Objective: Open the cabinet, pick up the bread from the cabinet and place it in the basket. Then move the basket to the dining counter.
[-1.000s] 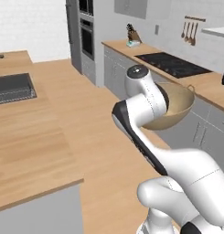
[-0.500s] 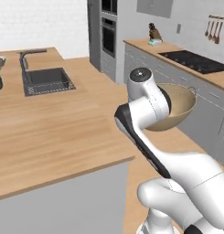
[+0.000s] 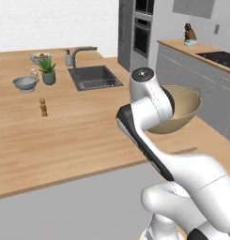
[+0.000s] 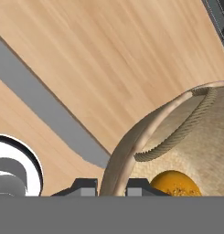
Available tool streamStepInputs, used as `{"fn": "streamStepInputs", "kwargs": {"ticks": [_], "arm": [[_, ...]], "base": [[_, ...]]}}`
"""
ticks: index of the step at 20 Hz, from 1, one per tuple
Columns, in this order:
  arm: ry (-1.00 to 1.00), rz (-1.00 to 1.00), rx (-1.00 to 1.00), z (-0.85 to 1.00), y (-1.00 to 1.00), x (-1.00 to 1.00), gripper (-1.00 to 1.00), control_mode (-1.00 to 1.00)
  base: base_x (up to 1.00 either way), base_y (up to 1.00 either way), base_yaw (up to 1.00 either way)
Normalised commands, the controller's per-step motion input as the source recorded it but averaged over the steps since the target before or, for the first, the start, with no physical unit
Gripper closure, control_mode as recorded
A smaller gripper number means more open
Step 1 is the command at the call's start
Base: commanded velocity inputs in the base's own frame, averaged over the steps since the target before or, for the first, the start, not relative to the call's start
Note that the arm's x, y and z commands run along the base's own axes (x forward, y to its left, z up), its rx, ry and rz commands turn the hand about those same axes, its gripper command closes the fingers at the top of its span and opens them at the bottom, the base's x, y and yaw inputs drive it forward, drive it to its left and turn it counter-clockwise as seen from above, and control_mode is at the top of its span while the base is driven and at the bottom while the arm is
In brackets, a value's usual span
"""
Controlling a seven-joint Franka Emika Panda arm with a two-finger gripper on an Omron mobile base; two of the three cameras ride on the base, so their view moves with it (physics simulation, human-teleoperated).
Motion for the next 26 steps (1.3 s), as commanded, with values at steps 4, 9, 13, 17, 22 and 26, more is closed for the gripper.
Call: {"fn": "streamStepInputs", "kwargs": {"ticks": [4,9,13,17,22,26], "arm": [[0.0,0.0,0.0,0.0,0.0,0.0,1.0,1.0],[0.0,0.0,0.0,0.0,0.0,0.0,1.0,1.0],[0.0,0.0,0.0,0.0,0.0,0.0,1.0,1.0],[0.0,0.0,0.0,0.0,0.0,0.0,1.0,1.0],[0.01,0.02,0.03,-0.12,0.19,0.01,1.0,-1.0],[0.09,0.0,0.07,-0.64,0.19,0.83,1.0,-1.0]], "base": [[0.34,1.0,0.11],[0.46,1.0,0.07],[0.24,1.0,0.09],[-0.05,0.94,0.12],[-0.02,0.41,0.05],[0.0,0.0,0.0]]}}
